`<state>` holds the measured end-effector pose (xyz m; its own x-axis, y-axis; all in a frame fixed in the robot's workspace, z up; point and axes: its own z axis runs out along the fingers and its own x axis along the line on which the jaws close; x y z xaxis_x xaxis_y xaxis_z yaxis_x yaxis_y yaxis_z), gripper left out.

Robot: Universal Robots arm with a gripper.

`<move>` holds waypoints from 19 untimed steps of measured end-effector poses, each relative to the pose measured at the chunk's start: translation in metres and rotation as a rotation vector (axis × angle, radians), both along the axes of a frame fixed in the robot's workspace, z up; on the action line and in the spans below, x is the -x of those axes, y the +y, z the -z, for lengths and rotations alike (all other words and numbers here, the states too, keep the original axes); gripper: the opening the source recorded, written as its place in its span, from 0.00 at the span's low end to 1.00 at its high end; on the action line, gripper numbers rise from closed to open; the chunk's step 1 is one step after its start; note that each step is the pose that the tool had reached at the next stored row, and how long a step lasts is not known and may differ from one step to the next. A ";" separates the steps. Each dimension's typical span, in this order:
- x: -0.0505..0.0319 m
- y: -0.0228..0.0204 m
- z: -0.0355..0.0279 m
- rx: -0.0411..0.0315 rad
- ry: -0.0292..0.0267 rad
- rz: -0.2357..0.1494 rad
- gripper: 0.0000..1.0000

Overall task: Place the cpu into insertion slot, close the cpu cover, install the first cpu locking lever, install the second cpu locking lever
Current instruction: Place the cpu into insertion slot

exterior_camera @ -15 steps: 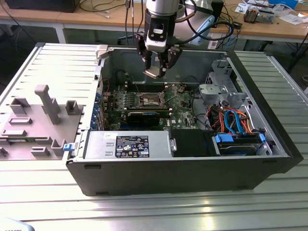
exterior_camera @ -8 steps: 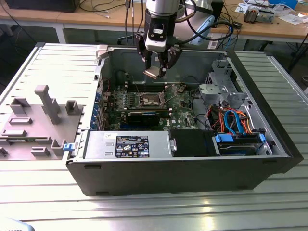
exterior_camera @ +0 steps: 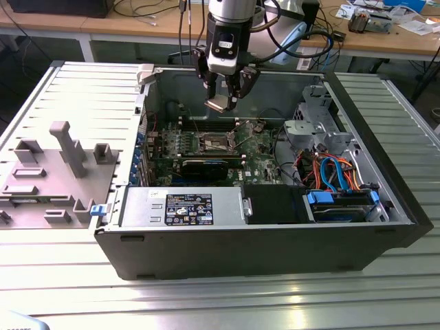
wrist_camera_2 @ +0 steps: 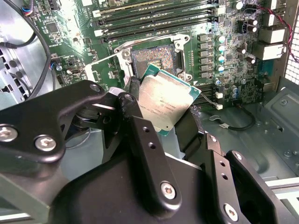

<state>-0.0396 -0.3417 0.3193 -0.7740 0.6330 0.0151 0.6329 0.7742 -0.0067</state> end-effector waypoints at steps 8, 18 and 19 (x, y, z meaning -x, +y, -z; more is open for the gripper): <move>0.0000 0.0000 0.0000 -0.0001 0.0000 0.006 0.55; 0.0000 0.0000 0.0000 0.0000 0.0000 0.012 0.55; 0.0000 0.0000 0.0000 0.0000 0.0000 0.013 0.55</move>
